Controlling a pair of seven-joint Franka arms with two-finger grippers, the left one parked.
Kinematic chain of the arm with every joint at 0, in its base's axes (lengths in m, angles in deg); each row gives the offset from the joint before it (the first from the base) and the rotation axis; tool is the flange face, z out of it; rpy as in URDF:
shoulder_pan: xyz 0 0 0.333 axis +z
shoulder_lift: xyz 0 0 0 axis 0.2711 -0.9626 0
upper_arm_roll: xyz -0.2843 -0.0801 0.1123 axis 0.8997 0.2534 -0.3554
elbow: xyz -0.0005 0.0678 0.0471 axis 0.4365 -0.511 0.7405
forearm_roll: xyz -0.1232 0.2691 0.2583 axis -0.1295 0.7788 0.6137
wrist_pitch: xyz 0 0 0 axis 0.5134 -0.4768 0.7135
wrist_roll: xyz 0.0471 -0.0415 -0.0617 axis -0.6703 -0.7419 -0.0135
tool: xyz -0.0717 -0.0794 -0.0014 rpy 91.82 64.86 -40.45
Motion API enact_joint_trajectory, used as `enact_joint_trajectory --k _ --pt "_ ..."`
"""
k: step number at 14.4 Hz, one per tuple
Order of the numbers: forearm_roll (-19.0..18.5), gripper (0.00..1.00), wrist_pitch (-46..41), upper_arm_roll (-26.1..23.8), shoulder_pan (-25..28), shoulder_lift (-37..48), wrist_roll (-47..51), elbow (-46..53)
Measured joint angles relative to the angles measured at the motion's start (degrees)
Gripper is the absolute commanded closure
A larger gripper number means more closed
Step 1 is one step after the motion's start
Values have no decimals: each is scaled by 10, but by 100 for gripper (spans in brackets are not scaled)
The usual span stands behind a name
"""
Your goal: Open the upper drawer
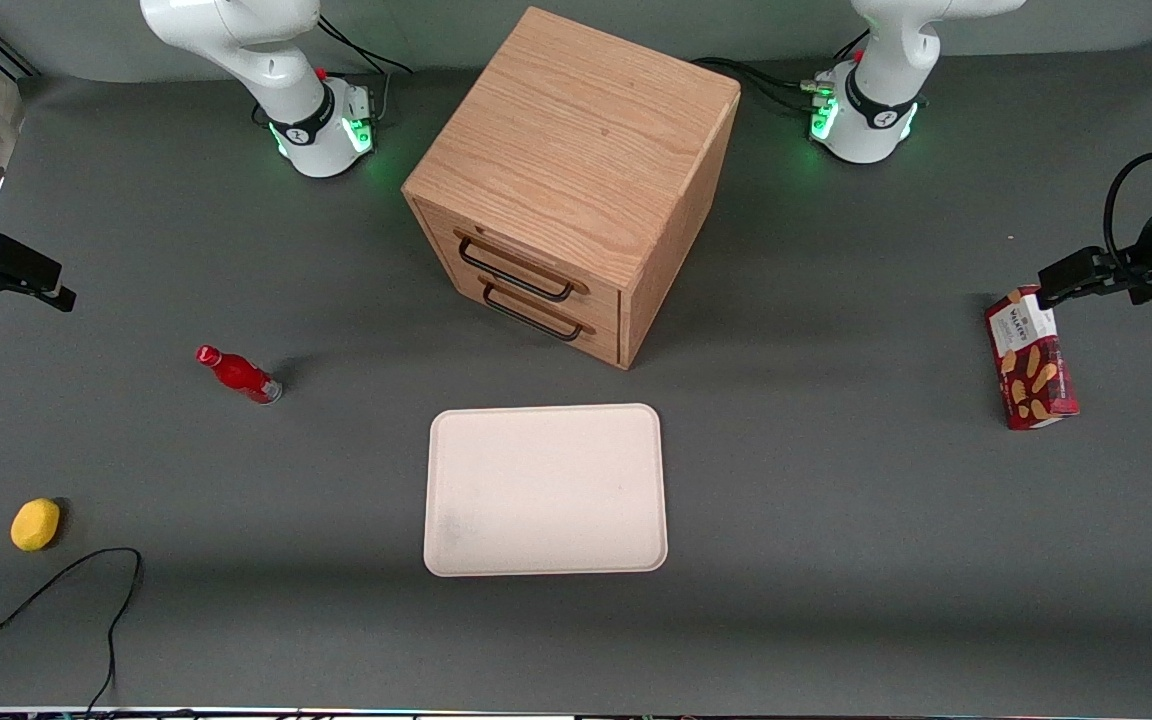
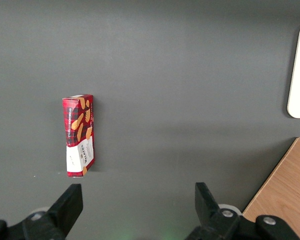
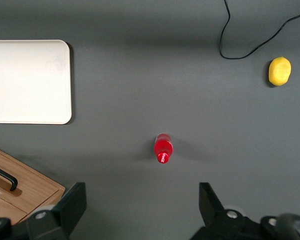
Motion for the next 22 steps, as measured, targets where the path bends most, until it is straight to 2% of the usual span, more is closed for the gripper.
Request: enact_joint_trajectory --k 7,16,22 --pt "-8 0 1 0 44 -12 -1 0" --pt "-10 0 10 26 176 -75 -3 33" --pt "-9 0 29 29 251 -97 -76 37"
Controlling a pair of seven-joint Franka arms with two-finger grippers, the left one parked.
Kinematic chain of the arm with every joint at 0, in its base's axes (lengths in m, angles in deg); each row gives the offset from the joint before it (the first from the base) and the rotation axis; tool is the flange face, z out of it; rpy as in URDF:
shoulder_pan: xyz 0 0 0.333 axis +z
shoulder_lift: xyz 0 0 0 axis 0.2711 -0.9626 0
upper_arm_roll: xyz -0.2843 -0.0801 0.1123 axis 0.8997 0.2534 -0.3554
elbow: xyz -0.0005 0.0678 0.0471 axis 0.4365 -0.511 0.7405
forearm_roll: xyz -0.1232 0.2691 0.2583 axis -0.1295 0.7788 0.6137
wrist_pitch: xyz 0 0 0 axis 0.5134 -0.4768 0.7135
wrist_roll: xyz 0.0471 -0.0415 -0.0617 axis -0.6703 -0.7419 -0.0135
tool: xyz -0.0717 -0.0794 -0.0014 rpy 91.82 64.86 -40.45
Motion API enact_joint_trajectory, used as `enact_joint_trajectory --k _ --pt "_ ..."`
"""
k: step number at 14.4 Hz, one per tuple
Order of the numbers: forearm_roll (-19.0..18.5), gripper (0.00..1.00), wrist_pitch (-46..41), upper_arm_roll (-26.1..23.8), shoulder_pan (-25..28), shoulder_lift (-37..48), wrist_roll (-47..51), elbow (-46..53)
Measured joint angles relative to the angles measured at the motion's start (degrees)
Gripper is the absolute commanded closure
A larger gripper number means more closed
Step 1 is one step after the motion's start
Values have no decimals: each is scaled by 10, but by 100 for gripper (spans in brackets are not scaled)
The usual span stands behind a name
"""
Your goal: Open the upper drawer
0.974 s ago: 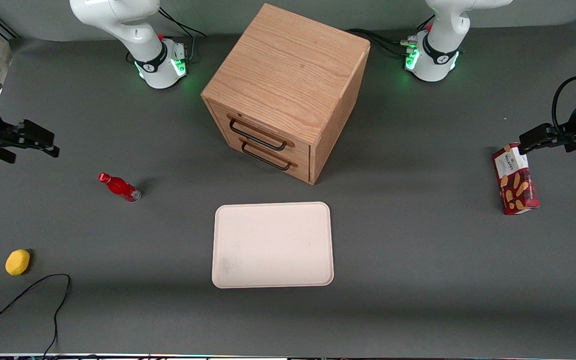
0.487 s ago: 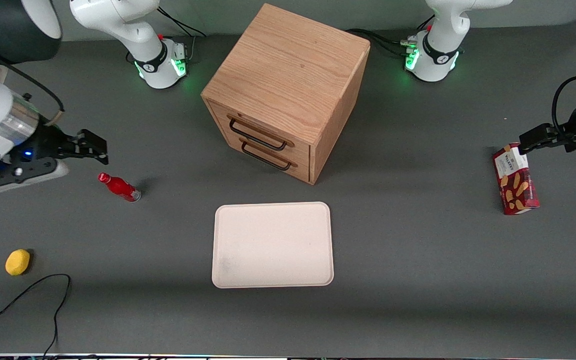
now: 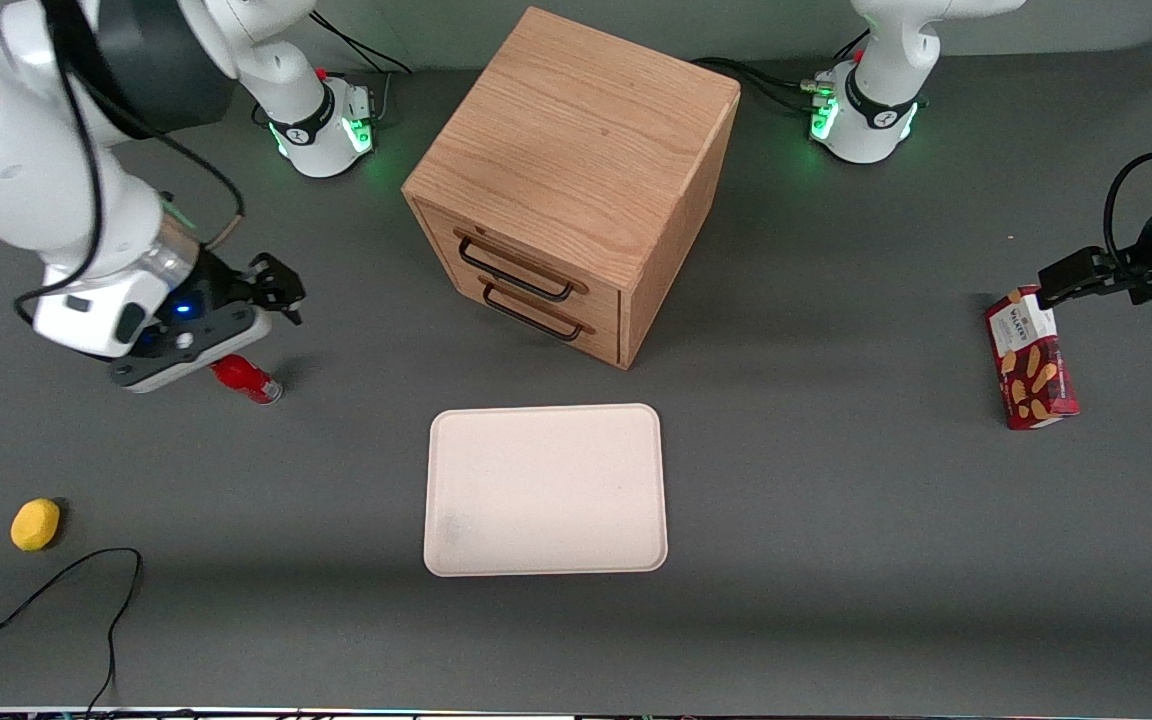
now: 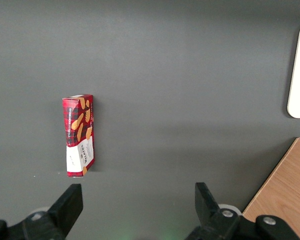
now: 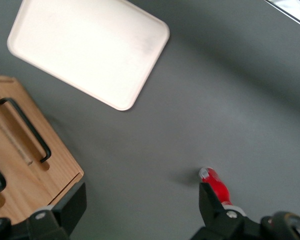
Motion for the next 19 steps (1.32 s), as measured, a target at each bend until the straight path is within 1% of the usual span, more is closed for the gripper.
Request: enact_joint_trajectory --k 3,6,7,11,15,19 --pt "5 0 1 0 40 -7 -22 0" --pt "33 0 5 0 66 -14 -38 -2" --pt "37 0 10 0 72 -16 -48 -6" --pt "42 0 34 0 92 -20 -64 -17" --pt "42 0 39 0 125 -30 -65 -18" --pt "42 0 44 -3 138 -33 -79 -26"
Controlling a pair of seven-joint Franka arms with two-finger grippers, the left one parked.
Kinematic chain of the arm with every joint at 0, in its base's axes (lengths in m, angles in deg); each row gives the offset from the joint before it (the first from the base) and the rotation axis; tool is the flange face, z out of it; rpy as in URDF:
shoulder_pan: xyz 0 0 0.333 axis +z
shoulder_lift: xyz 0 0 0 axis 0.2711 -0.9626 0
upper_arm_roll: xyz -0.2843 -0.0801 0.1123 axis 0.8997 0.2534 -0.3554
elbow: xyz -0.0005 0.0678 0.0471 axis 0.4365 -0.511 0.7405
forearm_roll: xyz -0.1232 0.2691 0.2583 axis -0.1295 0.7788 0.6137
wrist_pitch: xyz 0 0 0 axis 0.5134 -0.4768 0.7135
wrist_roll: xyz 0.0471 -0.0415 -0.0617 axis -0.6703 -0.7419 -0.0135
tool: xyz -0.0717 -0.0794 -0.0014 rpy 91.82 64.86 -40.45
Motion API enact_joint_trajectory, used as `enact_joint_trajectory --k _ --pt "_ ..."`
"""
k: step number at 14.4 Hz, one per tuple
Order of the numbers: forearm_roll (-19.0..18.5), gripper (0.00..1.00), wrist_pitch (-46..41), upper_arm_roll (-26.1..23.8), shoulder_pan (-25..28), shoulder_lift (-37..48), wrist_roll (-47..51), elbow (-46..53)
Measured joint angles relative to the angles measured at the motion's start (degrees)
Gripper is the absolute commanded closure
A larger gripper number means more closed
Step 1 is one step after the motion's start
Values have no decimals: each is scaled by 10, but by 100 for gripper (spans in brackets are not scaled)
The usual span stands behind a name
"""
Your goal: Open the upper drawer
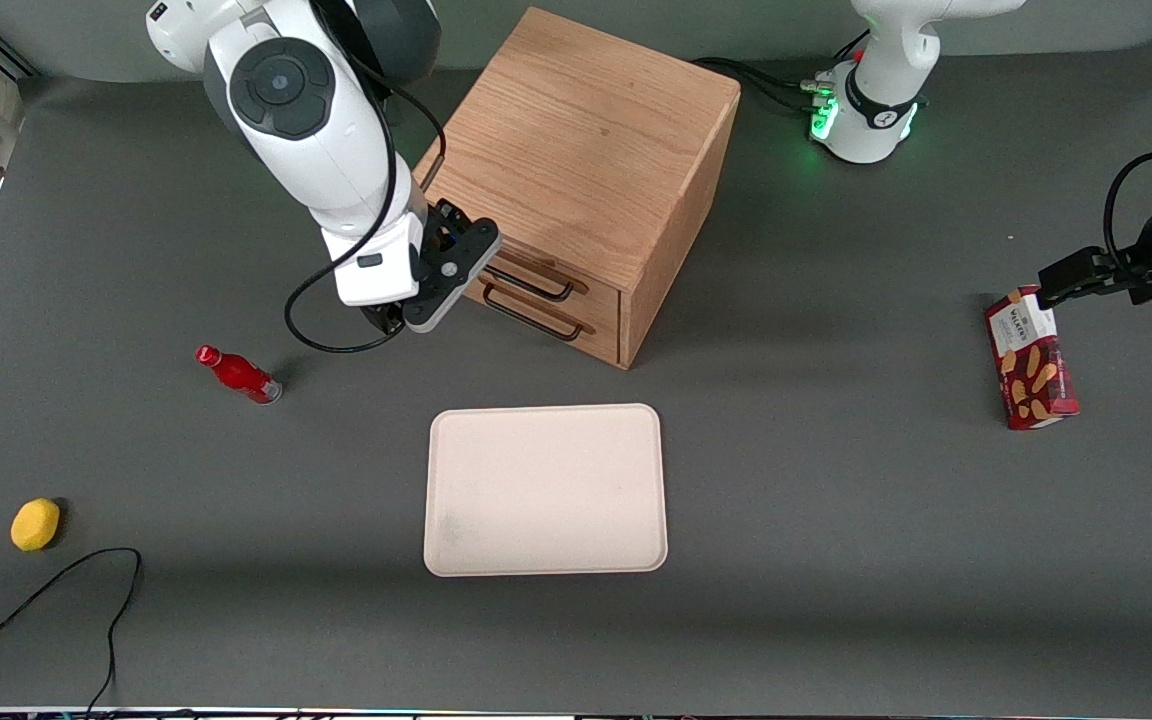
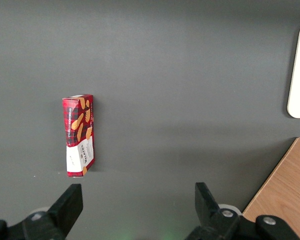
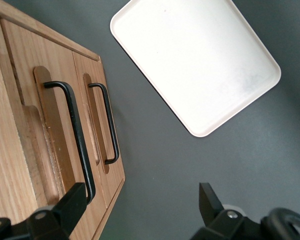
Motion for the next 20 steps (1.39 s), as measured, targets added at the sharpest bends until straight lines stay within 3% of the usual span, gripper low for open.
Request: enact_joint_trajectory --k 20 --pt "99 0 4 2 4 2 -59 -24"
